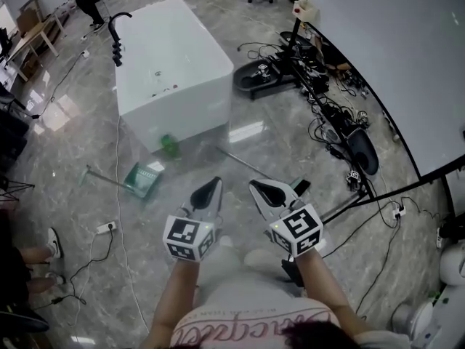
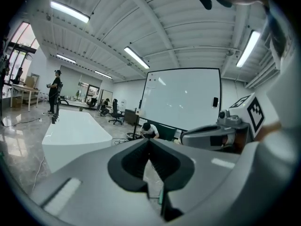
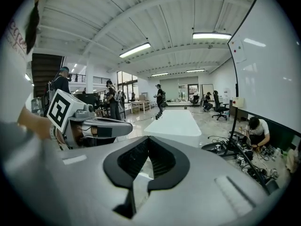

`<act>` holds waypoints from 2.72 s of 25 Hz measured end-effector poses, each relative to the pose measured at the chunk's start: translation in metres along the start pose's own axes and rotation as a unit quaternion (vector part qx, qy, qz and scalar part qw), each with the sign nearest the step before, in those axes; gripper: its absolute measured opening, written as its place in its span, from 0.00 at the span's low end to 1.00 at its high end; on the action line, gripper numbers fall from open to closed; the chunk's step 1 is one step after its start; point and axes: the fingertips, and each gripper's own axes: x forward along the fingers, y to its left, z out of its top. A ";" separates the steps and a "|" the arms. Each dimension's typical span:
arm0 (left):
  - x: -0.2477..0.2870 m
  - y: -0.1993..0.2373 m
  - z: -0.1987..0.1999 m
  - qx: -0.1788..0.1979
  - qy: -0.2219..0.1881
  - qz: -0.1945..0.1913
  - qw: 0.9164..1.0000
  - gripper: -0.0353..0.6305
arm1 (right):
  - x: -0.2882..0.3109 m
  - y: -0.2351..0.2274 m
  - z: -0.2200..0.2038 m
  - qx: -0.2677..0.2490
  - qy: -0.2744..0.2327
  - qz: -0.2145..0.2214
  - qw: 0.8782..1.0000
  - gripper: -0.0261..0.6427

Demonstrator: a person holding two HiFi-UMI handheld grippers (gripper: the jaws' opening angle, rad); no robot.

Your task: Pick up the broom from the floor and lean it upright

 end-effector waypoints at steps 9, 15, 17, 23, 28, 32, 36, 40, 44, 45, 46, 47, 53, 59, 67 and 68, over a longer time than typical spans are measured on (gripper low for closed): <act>0.022 0.032 -0.010 -0.029 0.017 0.001 0.999 0.04 | 0.029 -0.027 -0.010 0.020 0.033 -0.011 0.999 0.04; 0.049 0.054 -0.014 -0.034 0.037 -0.002 0.999 0.04 | 0.060 -0.051 -0.010 0.056 0.034 -0.002 0.998 0.04; 0.062 0.065 -0.016 -0.033 0.045 0.000 0.998 0.04 | 0.073 -0.060 -0.008 0.084 0.031 0.017 0.996 0.04; 0.109 0.100 -0.013 -0.029 0.066 -0.004 0.997 0.04 | 0.113 -0.109 0.015 0.102 0.036 0.032 0.994 0.04; 0.155 0.120 -0.021 -0.028 0.092 -0.015 0.995 0.04 | 0.144 -0.148 0.013 0.081 0.060 0.038 0.994 0.04; 0.193 0.134 -0.037 -0.031 0.126 -0.025 0.991 0.04 | 0.169 -0.171 0.003 0.095 0.063 0.063 0.992 0.04; 0.217 0.140 -0.060 -0.041 0.163 -0.040 0.985 0.04 | 0.190 -0.179 -0.025 0.089 0.079 0.086 0.989 0.04; 0.243 0.152 -0.095 -0.039 0.189 -0.048 0.980 0.04 | 0.218 -0.198 -0.068 0.073 0.098 0.067 0.990 0.04; 0.260 0.161 -0.148 -0.044 0.220 -0.057 0.973 0.04 | 0.244 -0.204 -0.126 0.079 0.120 0.054 0.988 0.04; 0.265 0.164 -0.159 -0.048 0.224 -0.059 0.972 0.04 | 0.251 -0.204 -0.139 0.074 0.129 0.053 0.987 0.04; 0.269 0.167 -0.168 -0.053 0.226 -0.062 0.971 0.04 | 0.259 -0.204 -0.151 0.068 0.138 0.053 0.987 0.04; 0.274 0.170 -0.178 -0.058 0.227 -0.065 0.970 0.04 | 0.267 -0.203 -0.162 0.061 0.145 0.053 0.986 0.04; 0.295 0.189 -0.239 -0.071 0.234 -0.081 0.966 0.04 | 0.302 -0.208 -0.238 0.056 0.184 0.036 0.981 0.04; 0.319 0.215 -0.310 -0.060 0.271 -0.088 0.957 0.04 | 0.340 -0.226 -0.323 0.077 0.251 0.005 0.965 0.04; 0.344 0.235 -0.400 -0.049 0.330 -0.121 0.935 0.05 | 0.392 -0.237 -0.430 0.107 0.325 -0.009 0.940 0.11; 0.346 0.238 -0.411 -0.049 0.333 -0.126 0.933 0.05 | 0.397 -0.237 -0.446 0.108 0.338 -0.010 0.935 0.11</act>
